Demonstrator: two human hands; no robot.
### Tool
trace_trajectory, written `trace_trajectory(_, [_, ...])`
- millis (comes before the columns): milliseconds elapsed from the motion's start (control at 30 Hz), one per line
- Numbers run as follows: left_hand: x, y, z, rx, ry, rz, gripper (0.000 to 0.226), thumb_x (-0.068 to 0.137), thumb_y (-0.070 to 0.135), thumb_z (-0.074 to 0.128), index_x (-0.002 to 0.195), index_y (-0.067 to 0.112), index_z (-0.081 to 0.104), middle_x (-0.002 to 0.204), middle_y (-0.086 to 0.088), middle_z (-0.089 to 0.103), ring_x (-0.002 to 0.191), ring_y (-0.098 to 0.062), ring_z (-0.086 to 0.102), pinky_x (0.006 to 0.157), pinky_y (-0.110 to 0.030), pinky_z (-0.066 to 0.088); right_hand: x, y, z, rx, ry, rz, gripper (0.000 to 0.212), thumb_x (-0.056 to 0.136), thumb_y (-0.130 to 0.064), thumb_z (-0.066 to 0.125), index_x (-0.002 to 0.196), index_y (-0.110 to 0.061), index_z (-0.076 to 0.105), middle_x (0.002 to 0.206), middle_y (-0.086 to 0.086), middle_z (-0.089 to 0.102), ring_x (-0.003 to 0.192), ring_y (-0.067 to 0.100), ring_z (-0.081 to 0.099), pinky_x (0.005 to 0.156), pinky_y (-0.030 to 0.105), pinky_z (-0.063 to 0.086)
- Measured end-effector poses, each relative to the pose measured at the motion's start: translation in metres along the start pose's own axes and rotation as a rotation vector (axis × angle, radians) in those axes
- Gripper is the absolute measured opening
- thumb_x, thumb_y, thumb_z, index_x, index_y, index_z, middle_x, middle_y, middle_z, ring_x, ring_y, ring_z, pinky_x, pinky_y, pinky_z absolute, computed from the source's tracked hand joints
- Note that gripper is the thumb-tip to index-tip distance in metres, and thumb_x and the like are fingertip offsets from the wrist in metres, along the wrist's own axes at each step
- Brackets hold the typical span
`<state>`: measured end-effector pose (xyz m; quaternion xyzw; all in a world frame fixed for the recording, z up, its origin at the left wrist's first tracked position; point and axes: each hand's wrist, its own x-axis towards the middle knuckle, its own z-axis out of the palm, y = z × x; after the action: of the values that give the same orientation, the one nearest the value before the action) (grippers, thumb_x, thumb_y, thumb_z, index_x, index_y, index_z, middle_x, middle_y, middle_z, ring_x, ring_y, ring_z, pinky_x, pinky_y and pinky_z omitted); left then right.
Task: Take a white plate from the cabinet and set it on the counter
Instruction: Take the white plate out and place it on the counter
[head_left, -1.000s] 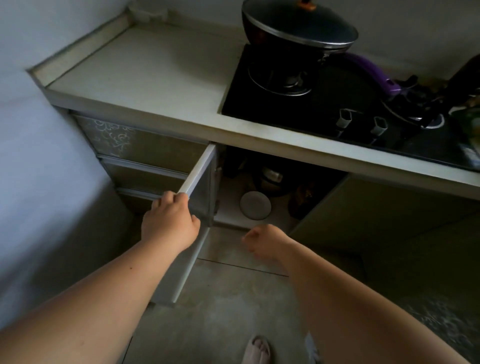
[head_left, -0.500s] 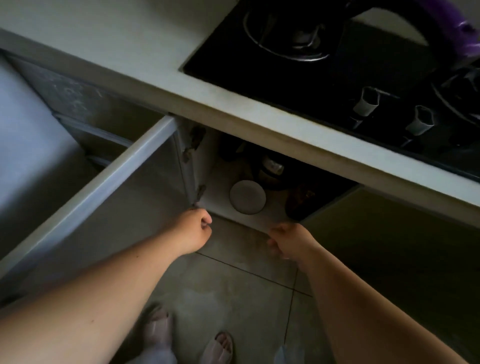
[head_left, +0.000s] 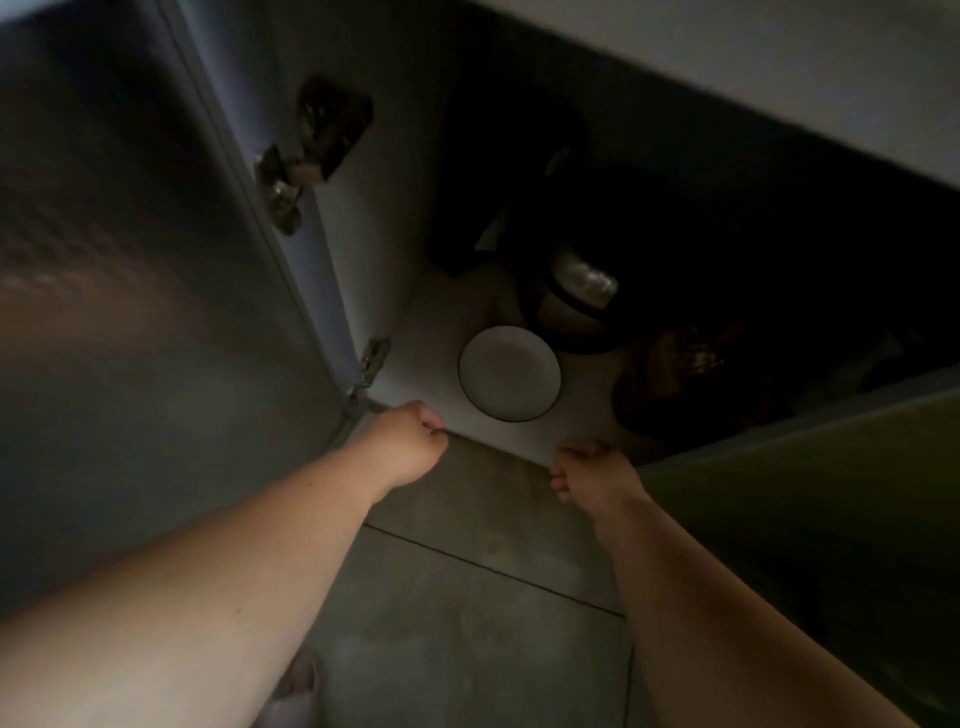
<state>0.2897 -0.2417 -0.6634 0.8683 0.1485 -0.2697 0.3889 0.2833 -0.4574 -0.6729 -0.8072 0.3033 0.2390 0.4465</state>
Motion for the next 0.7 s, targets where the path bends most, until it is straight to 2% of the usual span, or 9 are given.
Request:
trace_trajectory(100, [0.036,-0.013,0.013,-0.013,-0.007,0.003,0.026,0.086,0.023,0.052,0.106,0.014,0.066,0.101,-0.004,0.066,0.102,-0.025,0.061,0.073,-0.021,0.04,0.042,0.016,0.022,0.062,0.001,0.024,0.026,0.087,-0.013,0.054,0.112,-0.008,0.063,0.113,0.021,0.068,0.104,0.036,0.065,0.086,0.039,0.055])
trace_trajectory(200, [0.069,-0.025,0.023,-0.036,-0.019,0.037,0.022,0.085,0.02,0.049,0.092,0.011,0.068,0.083,-0.004,0.064,0.091,-0.027,0.063,0.064,-0.026,0.041,0.086,0.029,0.041,0.078,0.018,0.017,0.029,0.088,-0.014,0.054,0.115,-0.007,0.06,0.115,0.022,0.067,0.104,0.036,0.065,0.089,0.041,0.055])
trace_trajectory(267, [0.088,-0.029,0.028,-0.064,-0.009,0.043,0.02,0.085,0.019,0.047,0.09,0.012,0.066,0.086,-0.007,0.064,0.09,-0.028,0.063,0.07,-0.029,0.046,0.113,0.033,0.051,0.112,0.027,0.011,0.03,0.089,-0.013,0.053,0.117,-0.004,0.058,0.117,0.022,0.065,0.097,0.032,0.067,0.088,0.04,0.056])
trace_trajectory(333, [0.106,-0.033,0.032,-0.086,0.0,0.055,0.019,0.085,0.018,0.045,0.084,0.012,0.064,0.085,-0.011,0.062,0.086,-0.029,0.061,0.071,-0.031,0.045,0.138,0.034,0.059,0.153,0.022,0.003,0.031,0.092,-0.012,0.049,0.121,-0.007,0.055,0.12,0.024,0.063,0.085,0.027,0.067,0.078,0.032,0.057])
trace_trajectory(400, [0.122,-0.041,0.039,-0.131,0.007,0.062,0.024,0.085,0.02,0.046,0.097,0.01,0.064,0.095,-0.013,0.063,0.094,-0.031,0.062,0.077,-0.032,0.048,0.161,0.037,0.067,0.175,0.005,0.007,0.034,0.094,-0.013,0.045,0.127,-0.012,0.052,0.124,0.022,0.06,0.07,0.018,0.062,0.061,0.018,0.055])
trace_trajectory(467, [0.131,-0.051,0.045,-0.184,0.005,0.034,0.031,0.086,0.023,0.048,0.114,0.014,0.059,0.111,-0.011,0.062,0.106,-0.03,0.06,0.092,-0.039,0.05,0.178,0.039,0.075,0.226,-0.018,0.032,0.038,0.095,-0.015,0.043,0.132,-0.022,0.046,0.128,0.02,0.058,0.066,0.014,0.06,0.049,0.012,0.049])
trace_trajectory(533, [0.135,-0.061,0.051,-0.2,-0.012,0.023,0.031,0.087,0.025,0.049,0.116,0.018,0.057,0.117,-0.009,0.061,0.109,-0.028,0.058,0.097,-0.041,0.049,0.189,0.044,0.081,0.265,-0.031,0.042,0.041,0.094,-0.018,0.043,0.134,-0.028,0.042,0.13,0.018,0.056,0.07,0.014,0.061,0.049,0.012,0.049])
trace_trajectory(700, [0.137,-0.081,0.051,-0.217,-0.036,0.017,0.018,0.087,0.028,0.054,0.104,0.029,0.054,0.112,-0.003,0.059,0.106,-0.024,0.058,0.093,-0.04,0.051,0.204,0.051,0.094,0.35,-0.044,0.016,0.039,0.093,-0.013,0.041,0.13,-0.025,0.043,0.129,0.017,0.055,0.079,0.015,0.064,0.06,0.018,0.055])
